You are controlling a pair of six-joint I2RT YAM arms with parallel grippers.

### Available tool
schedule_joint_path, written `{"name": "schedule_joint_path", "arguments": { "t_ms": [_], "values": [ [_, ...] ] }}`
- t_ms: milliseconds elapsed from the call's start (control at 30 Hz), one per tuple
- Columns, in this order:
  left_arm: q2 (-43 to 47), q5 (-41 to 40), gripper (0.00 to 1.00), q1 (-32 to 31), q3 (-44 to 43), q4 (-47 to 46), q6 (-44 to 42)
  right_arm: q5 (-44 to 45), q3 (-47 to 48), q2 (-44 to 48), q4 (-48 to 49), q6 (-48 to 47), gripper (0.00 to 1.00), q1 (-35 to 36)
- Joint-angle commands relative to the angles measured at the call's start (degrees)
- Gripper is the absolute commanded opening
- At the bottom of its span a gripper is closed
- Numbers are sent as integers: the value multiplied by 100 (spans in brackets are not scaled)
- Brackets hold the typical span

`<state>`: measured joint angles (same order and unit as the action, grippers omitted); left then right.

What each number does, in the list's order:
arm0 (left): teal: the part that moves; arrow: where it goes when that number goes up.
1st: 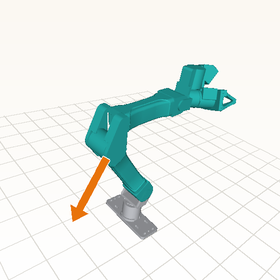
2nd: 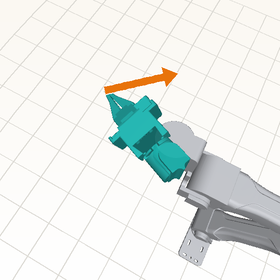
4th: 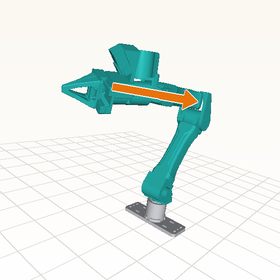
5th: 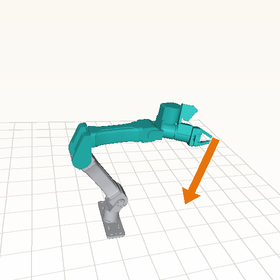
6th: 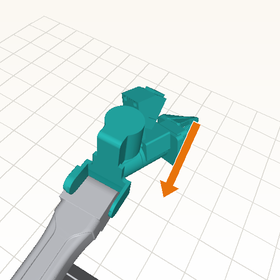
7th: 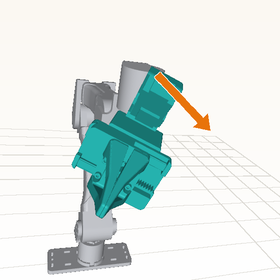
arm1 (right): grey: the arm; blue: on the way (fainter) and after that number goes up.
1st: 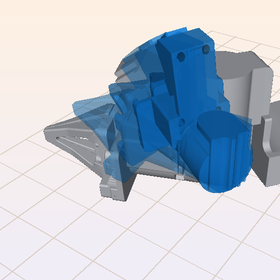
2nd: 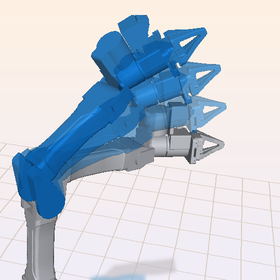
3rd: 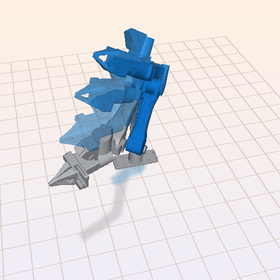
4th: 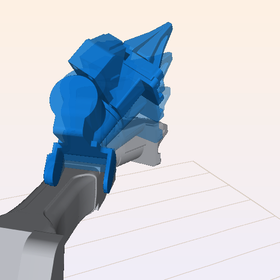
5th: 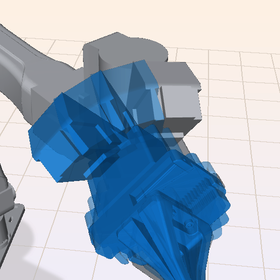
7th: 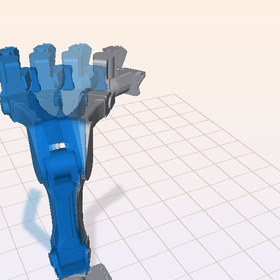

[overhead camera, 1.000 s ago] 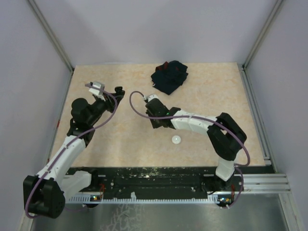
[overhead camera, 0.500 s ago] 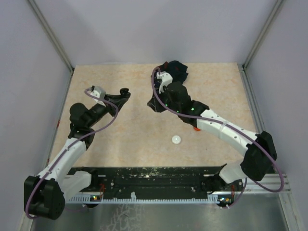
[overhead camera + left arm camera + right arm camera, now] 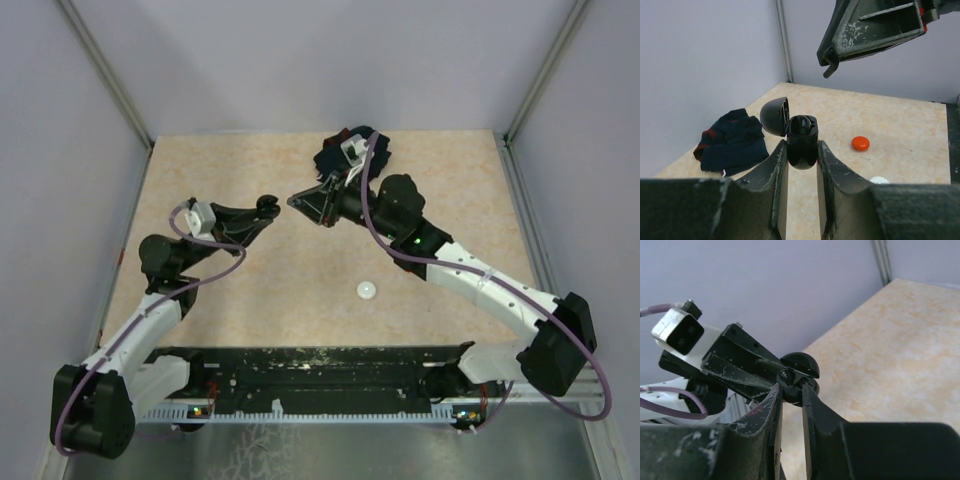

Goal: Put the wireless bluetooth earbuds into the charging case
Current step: Pick up the earbud from the center of the board, then place the earbud in the charging case.

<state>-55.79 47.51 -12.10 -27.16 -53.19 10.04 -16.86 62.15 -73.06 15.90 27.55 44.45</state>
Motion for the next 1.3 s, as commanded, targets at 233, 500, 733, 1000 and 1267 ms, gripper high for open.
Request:
{"name": "schedule_joint_path", "arguments": {
  "t_ms": [233, 500, 733, 1000, 1267],
  "values": [
    [220, 573, 0, 41, 217, -1386, 271, -863, -281, -141, 2319, 1487, 16, 59],
    [258, 580, 0, 41, 268, -1532, 324, -1008, -226, -429, 2579, 1777, 16, 275],
    [253, 511, 0, 36, 292, -1656, 450, -973, -409, -558, 2864, 2054, 16, 306],
    [246, 464, 0, 41, 323, -1712, 475, -934, -492, -600, 2905, 2189, 16, 360],
    [270, 453, 0, 41, 326, -1721, 471, -923, -524, -650, 2894, 2334, 16, 373]
  ]
}}
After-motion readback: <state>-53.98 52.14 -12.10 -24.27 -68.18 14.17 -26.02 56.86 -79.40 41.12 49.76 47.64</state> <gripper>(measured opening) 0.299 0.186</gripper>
